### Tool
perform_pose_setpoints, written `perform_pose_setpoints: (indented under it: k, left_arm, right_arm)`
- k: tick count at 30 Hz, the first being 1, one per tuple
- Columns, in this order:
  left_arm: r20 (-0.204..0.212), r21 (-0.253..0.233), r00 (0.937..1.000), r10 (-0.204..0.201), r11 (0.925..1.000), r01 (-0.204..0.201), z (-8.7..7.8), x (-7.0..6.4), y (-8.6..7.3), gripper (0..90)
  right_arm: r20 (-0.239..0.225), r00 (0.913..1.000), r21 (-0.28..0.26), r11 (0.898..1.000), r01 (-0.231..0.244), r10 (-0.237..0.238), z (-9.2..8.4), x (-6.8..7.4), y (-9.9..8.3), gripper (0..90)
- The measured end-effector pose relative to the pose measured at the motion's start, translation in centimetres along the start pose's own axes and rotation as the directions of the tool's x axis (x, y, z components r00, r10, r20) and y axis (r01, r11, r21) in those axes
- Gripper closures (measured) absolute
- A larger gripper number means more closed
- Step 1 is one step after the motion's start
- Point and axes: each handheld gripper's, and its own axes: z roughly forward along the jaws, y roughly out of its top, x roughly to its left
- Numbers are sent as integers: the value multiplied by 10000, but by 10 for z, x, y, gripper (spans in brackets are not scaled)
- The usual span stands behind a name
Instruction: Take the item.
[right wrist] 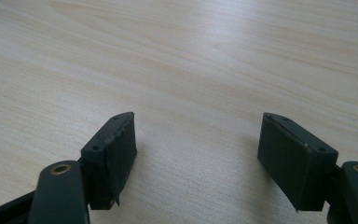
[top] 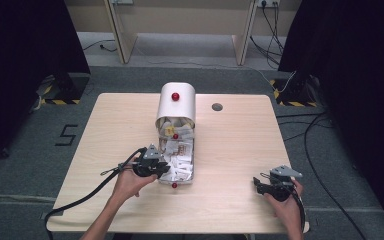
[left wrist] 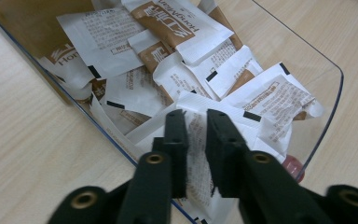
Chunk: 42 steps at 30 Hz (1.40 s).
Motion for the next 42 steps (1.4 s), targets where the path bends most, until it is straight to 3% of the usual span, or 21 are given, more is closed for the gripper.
perform_pose_setpoints:
  k: [7,10,13,23,30,42]
  left_arm:
    - [-120,-474,9982,580,9972,-585,-7,-6,0,884]
    - [-206,-796,9985,509,9955,-524,-12,-6,2,885]
    - [-19,-1201,9994,349,9921,-349,-20,-3,6,895]
    - [261,-1840,9997,16,9829,32,-36,6,13,894]
    - [58,-2270,9999,-147,9738,156,-55,17,19,894]
    - [-126,-2379,9997,-227,9711,191,-67,26,20,894]
  right_arm:
    - [2,10000,-1,10000,-1,1,0,0,0,286]
    - [3,10000,0,10000,0,0,0,0,0,286]
    - [0,10000,0,10000,0,0,0,0,0,286]
    - [2,10000,-3,10000,15,-15,0,0,0,286]
    - [0,10000,-2,10000,-2,2,0,0,0,286]
    - [0,10000,0,10000,0,0,0,0,0,286]
